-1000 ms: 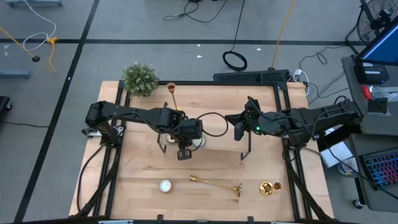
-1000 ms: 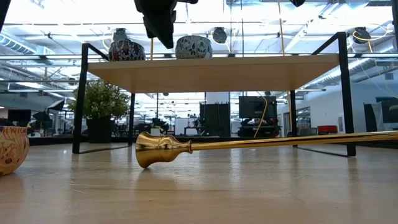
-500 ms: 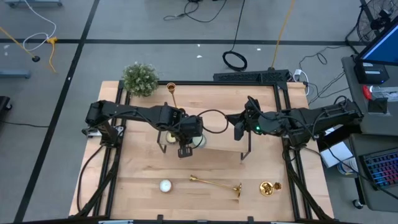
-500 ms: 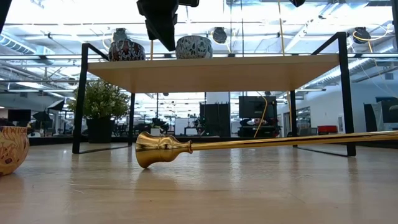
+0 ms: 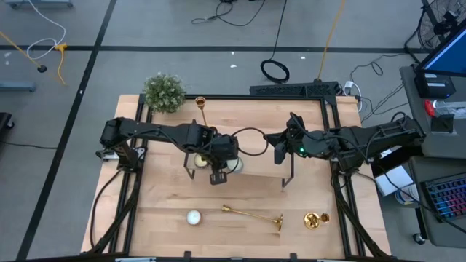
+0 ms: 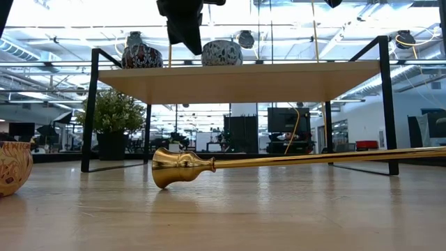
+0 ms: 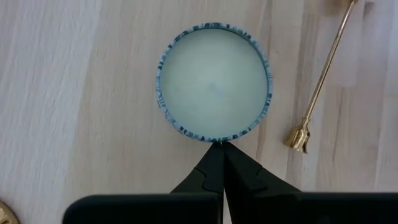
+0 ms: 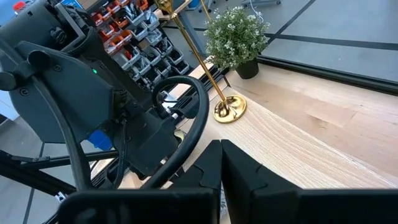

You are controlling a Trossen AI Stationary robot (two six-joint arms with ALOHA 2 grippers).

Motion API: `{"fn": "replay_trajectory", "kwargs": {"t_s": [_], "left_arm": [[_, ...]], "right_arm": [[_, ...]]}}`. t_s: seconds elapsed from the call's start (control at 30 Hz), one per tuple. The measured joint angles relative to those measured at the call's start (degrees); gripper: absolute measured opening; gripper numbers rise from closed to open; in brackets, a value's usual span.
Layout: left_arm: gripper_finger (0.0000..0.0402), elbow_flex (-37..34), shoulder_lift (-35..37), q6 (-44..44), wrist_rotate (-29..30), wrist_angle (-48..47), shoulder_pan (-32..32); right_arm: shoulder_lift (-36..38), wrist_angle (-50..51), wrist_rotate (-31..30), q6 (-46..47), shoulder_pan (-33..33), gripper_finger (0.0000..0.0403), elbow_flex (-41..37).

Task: Pick & Place candle stick holders
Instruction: Put the blue scented candle on the shelf, then put the left gold candle holder on the shelf

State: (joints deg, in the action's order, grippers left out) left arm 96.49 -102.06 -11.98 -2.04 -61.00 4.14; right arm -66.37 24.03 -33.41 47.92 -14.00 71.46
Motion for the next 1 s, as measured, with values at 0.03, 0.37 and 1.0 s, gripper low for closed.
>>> {"fn": "replay_trajectory", "kwargs": {"t_s": [0.03, 0.37, 1.0], "left_arm": [[0.0, 0.0, 0.0, -0.2, 0.0, 0.2, 0.0], [0.0, 0.0, 0.0, -0.6, 0.0, -0.5, 0.0], [0.0, 0.0, 14.9, -10.9, 5.5, 0.6, 1.2]], "right_arm": [[0.0, 0.0, 0.0, 0.0, 0.0, 0.0, 0.0], [0.0, 0.0, 0.0, 0.0, 0.0, 0.0, 0.0], [0.1, 0.3, 1.1, -0.8, 0.0, 0.0, 0.0]]}}
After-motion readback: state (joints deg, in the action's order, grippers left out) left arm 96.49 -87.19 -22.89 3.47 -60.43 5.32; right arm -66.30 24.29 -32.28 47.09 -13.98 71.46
